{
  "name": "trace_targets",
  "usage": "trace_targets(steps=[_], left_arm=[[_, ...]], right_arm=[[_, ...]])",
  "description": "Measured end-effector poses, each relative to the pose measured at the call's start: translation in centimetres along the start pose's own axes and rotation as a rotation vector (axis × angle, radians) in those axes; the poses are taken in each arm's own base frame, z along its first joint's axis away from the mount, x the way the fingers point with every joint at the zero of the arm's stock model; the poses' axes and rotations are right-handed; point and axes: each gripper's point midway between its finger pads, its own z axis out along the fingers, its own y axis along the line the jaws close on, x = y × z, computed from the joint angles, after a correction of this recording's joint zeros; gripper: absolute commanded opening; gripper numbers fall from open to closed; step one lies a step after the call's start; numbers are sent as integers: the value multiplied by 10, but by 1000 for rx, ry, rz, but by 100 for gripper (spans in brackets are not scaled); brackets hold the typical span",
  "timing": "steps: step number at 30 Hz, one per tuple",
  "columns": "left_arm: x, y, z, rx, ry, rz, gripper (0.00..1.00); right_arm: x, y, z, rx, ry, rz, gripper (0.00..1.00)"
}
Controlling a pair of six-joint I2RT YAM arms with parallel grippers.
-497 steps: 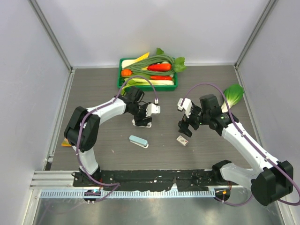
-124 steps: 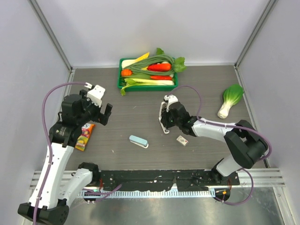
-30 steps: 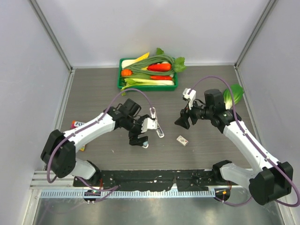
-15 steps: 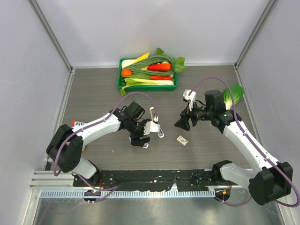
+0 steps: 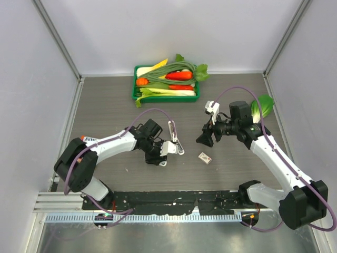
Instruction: Load the staples into the stapler
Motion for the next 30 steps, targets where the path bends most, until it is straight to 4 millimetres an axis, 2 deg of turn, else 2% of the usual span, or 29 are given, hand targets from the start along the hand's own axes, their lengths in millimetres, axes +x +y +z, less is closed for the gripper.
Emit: trace_targets(steps=[4,8,12,15,18,23,26,30], left_arm=[[2,2,1,-12,10,-17,31],[2,4,1,-20,14,-24,26],[2,7,-3,-44,25,-32,24],[-6,13,-15,-84,17,-18,24],[-26,20,-39,-144,-20,15,22],[-75,31,-95,-262,-133,91,19],[-103,30,-126,-306,-208,126,18],[-125,20,-150,-295,-273,139,18]], right_arm=[[0,1,1,-7,0,2,71],[2,2,2,-17,4,9,71],[4,4,3,-35,5,12,71],[5,11,4,-77,3,4,71],[7,21,4,-139,1,-18,71],[8,47,7,-273,-14,-114,72],[0,65,13,-344,-42,-192,72],[-23,82,23,-407,-129,-301,65]])
